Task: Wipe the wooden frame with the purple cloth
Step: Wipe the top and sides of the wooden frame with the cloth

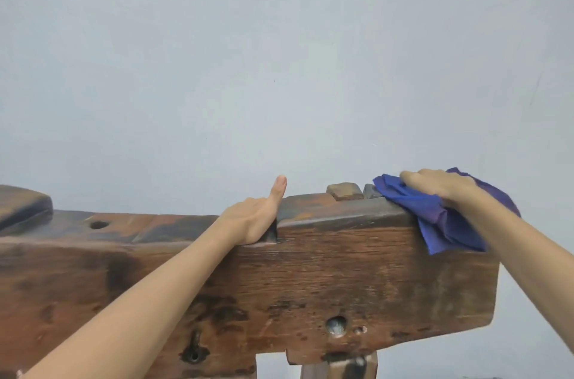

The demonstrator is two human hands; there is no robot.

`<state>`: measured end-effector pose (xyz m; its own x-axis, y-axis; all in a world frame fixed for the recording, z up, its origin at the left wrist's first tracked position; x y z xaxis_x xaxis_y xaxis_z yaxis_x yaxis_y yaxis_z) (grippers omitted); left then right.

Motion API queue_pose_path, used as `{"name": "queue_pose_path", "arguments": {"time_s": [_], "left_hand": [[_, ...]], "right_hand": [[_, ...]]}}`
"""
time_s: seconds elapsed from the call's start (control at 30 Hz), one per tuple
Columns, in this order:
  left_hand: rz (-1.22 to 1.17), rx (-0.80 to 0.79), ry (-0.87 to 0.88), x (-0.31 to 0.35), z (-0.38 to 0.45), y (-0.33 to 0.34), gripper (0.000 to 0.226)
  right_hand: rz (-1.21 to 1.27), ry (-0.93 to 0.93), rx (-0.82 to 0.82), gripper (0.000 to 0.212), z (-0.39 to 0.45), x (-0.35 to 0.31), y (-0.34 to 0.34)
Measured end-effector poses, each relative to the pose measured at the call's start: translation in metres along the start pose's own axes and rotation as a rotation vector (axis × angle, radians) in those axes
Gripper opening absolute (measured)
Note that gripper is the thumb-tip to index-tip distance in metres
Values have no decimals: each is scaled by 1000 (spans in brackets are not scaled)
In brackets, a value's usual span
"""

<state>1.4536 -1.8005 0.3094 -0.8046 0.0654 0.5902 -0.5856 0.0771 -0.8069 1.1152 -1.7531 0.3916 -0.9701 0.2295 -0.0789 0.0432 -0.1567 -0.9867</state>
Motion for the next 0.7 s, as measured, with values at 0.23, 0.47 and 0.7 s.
{"name": "queue_pose_path", "arguments": {"time_s": [0.23,0.47,0.7], "left_hand": [[-447,-68,-60,-7,7,-16,127],[-308,-16,-109,-20,-10,-26,111],[-161,-19,-59,-15,-6,-19,108]], "right_hand": [[-4,-554,-19,72,-44,-220,42],[-72,-828,361,39,-104,-214,55],[-71,-210,156,57,-32,-15,5]]}}
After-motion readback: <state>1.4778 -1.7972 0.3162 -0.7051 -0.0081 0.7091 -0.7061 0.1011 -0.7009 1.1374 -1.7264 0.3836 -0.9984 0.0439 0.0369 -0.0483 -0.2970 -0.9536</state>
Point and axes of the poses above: each hand's wrist, its own z-axis towards the middle knuckle, its own y-axis out of the palm, x = y × z, the point moved 3 cm from there along z, towards the middle knuckle, and after that the axes turned 15 degrees about -y, right-handed, at the moved point
